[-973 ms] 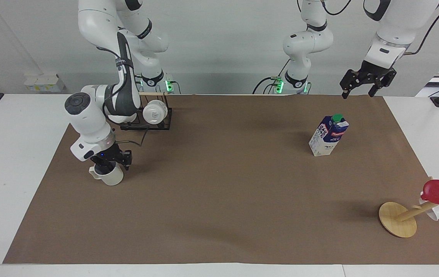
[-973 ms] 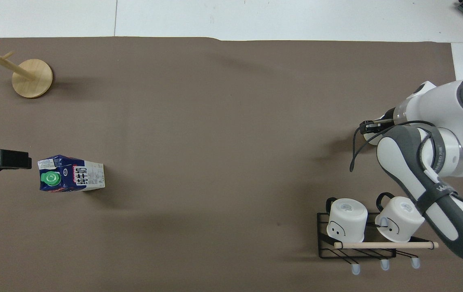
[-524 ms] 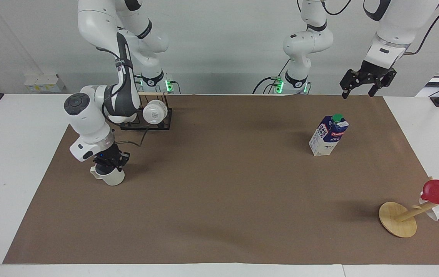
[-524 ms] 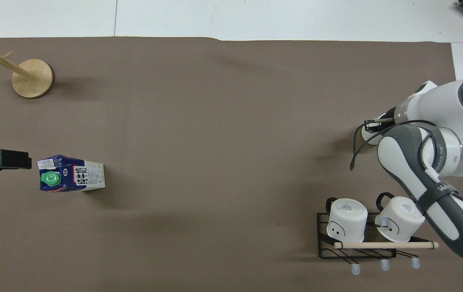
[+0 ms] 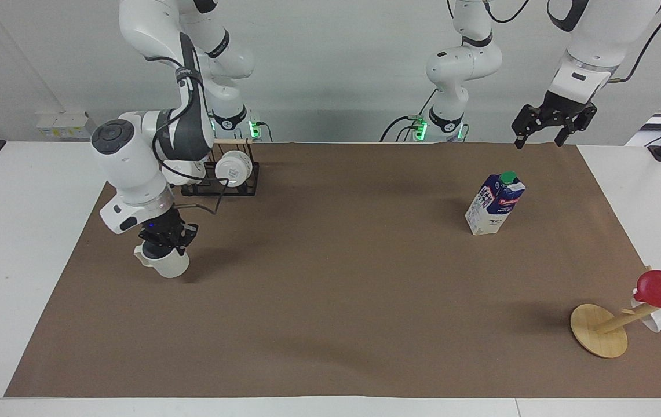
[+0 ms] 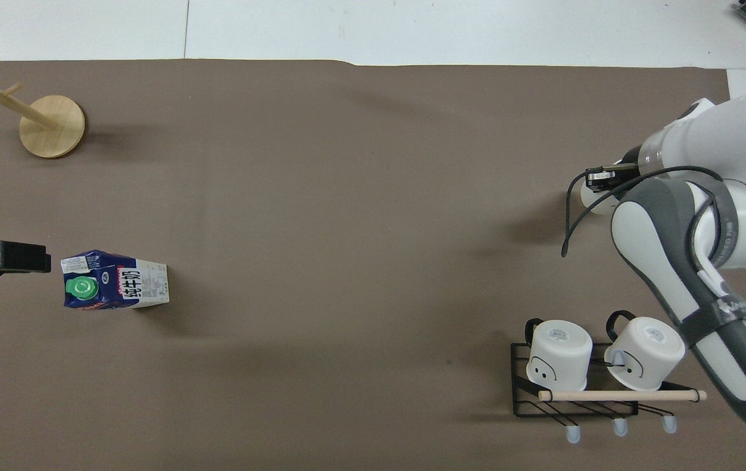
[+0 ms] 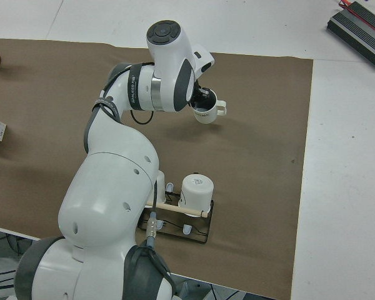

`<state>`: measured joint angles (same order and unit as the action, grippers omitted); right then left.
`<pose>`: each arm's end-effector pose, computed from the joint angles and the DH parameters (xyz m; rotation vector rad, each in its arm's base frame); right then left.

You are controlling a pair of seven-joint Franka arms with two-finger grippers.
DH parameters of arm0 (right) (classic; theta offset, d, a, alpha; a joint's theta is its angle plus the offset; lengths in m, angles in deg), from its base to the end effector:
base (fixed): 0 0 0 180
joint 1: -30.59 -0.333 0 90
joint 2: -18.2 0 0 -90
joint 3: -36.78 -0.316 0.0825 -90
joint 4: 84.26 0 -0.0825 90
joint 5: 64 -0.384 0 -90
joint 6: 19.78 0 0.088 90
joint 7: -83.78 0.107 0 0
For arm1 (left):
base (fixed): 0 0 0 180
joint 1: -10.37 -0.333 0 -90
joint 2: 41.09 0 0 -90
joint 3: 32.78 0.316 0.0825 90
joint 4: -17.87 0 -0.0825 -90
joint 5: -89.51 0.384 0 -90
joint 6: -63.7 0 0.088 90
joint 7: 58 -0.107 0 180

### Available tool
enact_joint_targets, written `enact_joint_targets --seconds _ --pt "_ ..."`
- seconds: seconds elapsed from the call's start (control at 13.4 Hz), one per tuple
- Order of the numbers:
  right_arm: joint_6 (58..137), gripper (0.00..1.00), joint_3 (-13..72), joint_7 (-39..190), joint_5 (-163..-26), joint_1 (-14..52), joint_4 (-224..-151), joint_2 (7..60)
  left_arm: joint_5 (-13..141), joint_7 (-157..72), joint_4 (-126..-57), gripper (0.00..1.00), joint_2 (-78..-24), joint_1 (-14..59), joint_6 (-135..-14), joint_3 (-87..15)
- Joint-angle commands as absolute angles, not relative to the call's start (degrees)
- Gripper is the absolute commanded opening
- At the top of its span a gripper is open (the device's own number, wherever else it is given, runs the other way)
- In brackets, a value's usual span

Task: Place cup and milk on table
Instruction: 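Lift the mug with the right gripper and carry it toward table center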

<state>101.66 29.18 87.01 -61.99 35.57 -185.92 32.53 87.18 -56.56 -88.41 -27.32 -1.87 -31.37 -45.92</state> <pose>0.6367 0.0218 0.4277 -3.1312 -0.0008 -0.1524 0.4864 -0.0240 0.6187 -3.1280 -0.0275 -0.0609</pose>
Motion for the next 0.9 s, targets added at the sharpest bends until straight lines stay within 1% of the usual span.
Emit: enact_joint_targets --seconds 0.0,0.15,0.22,0.45,0.52,0.67,0.82 --pt "97.66 0.0 29.05 95.52 -57.87 28.69 -181.04 33.13 88.28 -56.07 -87.07 1.0 -27.73 -2.2 -30.08 -46.23" --pt "93.27 0.0 28.96 104.23 -55.39 21.49 -175.86 34.97 88.28 -56.07 -87.07 1.0 -27.73 -2.2 -30.08 -46.23" --pt "91.59 0.0 28.87 106.79 -55.39 19.28 -174.18 35.5 88.28 -55.98 -87.07 1.0 -27.73 -2.2 -30.08 -46.23" --pt "90.61 0.0 28.61 114.17 -55.39 14.09 -172.42 36.21 88.28 -55.98 -87.07 1.0 -27.73 -2.2 -29.99 -46.23" --pt "89.91 0.0 28.69 117.85 -55.3 11.02 -169.97 38.3 88.28 -56.07 -87.07 1.0 -27.73 -2.2 -30.08 -46.23" --pt "87.98 0.0 28.69 125.41 -55.04 6.27 -162.78 44.01 88.28 -56.07 -87.07 1.0 -27.73 -2.2 -30.08 -46.23" --pt "88.41 0.0 28.87 129.38 -54.69 2.32 -159.94 48.32 88.28 -55.98 -87.07 1.0 -27.73 -2.2 -29.99 -46.23"
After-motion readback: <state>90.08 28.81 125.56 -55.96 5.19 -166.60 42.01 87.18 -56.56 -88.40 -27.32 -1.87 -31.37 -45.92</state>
